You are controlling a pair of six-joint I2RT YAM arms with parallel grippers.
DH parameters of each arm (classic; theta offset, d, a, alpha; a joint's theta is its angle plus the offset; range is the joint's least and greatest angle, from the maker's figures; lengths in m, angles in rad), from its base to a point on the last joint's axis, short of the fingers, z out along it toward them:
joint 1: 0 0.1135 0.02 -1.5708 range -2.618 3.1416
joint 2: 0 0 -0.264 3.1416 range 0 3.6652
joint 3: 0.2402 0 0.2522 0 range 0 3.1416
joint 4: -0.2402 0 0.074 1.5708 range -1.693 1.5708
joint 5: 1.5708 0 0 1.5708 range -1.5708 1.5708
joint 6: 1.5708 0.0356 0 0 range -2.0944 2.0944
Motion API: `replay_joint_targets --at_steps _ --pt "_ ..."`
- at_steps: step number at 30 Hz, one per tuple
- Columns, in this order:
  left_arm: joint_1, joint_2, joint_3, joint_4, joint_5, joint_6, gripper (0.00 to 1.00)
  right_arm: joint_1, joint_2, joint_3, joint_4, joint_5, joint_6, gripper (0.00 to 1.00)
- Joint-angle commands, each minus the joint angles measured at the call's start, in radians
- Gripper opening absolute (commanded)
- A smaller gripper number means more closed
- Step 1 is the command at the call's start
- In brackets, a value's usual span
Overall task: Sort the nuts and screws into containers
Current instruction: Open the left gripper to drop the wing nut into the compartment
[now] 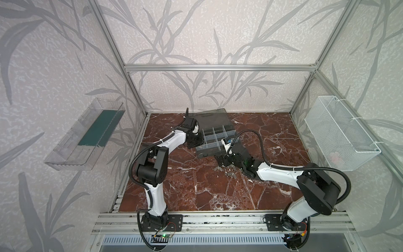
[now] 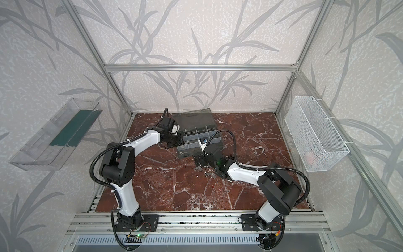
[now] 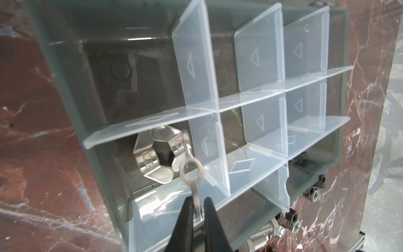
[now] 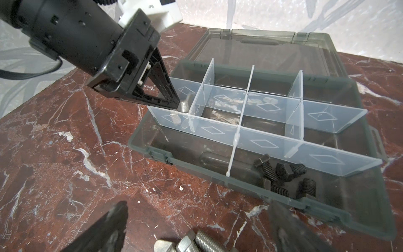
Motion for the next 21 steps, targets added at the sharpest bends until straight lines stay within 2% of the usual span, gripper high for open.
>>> replay_joint_targets --at_steps 1,12,17,21 --pt "-0.003 0.012 0.018 -0.042 0.009 0.002 0.15 0.001 0.003 0.007 0.018 -0.005 0.005 0.99" --pt "-0.005 -0.061 -0.001 -0.008 0.002 0.031 0.29 0.001 0.004 0.007 0.015 -0.002 0.007 0.99" --pt "-0.012 -0.143 -0.055 0.076 0.003 0.043 0.44 0.001 0.001 0.008 0.011 0.006 0.009 0.99" --pt "-0.036 -0.175 -0.068 0.096 -0.013 0.060 0.63 0.001 -0.001 0.007 0.003 0.026 0.014 0.99"
